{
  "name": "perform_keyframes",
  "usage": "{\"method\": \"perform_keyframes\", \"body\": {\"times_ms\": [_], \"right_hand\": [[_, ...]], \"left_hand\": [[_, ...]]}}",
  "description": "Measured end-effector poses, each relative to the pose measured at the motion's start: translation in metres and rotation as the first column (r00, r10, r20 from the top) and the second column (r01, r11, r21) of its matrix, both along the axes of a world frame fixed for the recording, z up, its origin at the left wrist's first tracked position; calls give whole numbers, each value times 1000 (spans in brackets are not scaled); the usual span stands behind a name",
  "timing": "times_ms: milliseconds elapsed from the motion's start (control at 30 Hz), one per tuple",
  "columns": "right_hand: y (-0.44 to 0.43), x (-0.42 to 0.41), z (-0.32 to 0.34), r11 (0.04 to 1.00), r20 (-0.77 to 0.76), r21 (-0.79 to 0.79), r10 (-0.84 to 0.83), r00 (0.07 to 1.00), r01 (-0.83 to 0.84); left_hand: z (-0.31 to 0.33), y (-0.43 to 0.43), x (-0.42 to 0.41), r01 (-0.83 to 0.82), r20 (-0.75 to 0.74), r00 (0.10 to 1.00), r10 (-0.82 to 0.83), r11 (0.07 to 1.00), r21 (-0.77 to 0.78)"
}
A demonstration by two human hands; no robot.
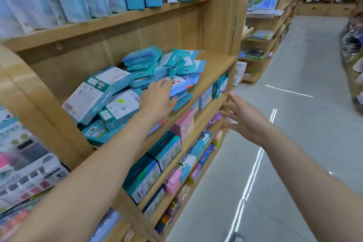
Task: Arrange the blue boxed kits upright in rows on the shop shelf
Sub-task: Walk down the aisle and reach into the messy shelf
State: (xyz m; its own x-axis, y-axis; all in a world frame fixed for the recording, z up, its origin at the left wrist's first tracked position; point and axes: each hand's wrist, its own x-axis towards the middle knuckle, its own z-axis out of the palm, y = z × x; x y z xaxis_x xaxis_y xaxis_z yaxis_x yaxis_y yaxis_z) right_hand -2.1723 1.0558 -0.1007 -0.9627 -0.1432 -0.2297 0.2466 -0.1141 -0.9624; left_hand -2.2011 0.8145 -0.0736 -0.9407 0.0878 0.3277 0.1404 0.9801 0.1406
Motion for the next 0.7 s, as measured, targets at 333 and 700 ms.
{"method": "perform_keyframes", "body": {"times_ms": [333, 700], "right_hand": [[32, -187, 0, 990, -86, 97, 109, 990, -101], [-13, -344, 3, 528, -336, 827, 740, 583, -194]], "left_hand": [[-5, 51, -143, -72, -189, 978, 85, 994, 77], [2, 77, -246, -371, 146, 873, 466, 827, -422]]}}
